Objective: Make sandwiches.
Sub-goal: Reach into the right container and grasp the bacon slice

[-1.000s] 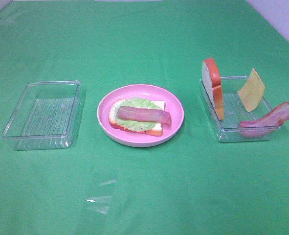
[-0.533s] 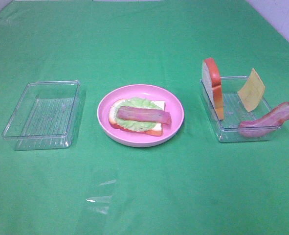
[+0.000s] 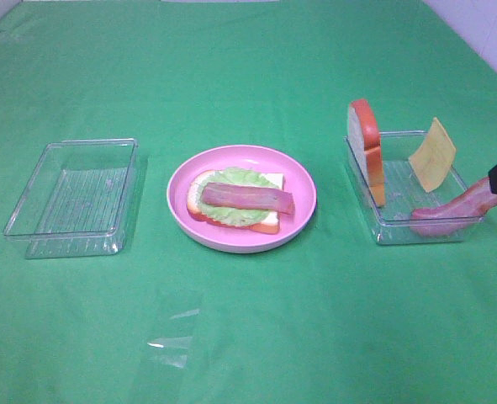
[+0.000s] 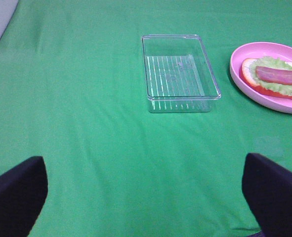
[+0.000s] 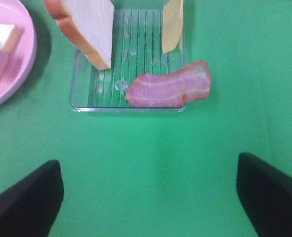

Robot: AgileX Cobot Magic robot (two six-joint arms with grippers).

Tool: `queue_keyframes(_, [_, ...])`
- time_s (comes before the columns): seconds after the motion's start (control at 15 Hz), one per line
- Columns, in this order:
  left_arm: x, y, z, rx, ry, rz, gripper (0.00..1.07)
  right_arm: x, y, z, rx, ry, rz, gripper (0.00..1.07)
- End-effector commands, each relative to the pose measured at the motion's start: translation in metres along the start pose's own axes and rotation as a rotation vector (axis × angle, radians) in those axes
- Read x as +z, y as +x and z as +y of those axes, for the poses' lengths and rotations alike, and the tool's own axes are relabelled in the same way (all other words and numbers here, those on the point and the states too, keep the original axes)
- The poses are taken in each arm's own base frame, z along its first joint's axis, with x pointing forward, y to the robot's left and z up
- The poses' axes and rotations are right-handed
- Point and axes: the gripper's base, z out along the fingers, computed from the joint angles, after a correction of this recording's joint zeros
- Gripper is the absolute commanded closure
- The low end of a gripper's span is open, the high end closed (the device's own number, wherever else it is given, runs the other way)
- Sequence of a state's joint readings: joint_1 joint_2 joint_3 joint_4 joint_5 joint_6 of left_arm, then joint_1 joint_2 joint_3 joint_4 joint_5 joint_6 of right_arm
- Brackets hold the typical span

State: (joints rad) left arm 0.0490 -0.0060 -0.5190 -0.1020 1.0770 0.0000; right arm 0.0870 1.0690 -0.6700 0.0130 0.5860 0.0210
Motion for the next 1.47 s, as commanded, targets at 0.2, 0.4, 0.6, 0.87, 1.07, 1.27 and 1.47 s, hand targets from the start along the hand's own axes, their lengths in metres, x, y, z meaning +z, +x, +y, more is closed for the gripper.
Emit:
queue_keyframes(0.2, [-0.002,0.001,-0.001,0.005,0.007,-0.016,0.06,0.045,-0.061,-0.006,0.005,0.083,0.35,0.14])
queue_keyframes(0.4, [-0.002,0.001,-0.001,0.005,0.007,-0.016,0.06,0.074,-0.088,-0.008,-0.006,0.109,0.499,0.14])
queue_keyframes(0.6, [-0.002,0.001,-0.001,0.005,0.007,-0.016,0.06,0.089,-0.107,-0.008,-0.005,0.117,0.582,0.14])
queue_keyframes(0.87, [-0.002,0.001,-0.001,0.005,0.007,-0.016,0.06,0.097,-0.115,-0.006,-0.016,0.092,0.628,0.14])
queue_keyframes(1.07, [-0.002,0.001,-0.001,0.005,0.007,-0.016,0.06,0.108,-0.113,-0.029,0.072,-0.017,0.644,0.14])
queue_keyframes(1.27, [-0.002,0.001,-0.001,0.005,0.007,-0.016,0.06,0.108,-0.115,-0.065,0.204,-0.132,0.561,0.14])
queue_keyframes(1.47, [-0.002,0.001,-0.001,0.005,0.007,-0.016,0.06,0.12,-0.11,-0.092,0.317,-0.217,0.536,0.14])
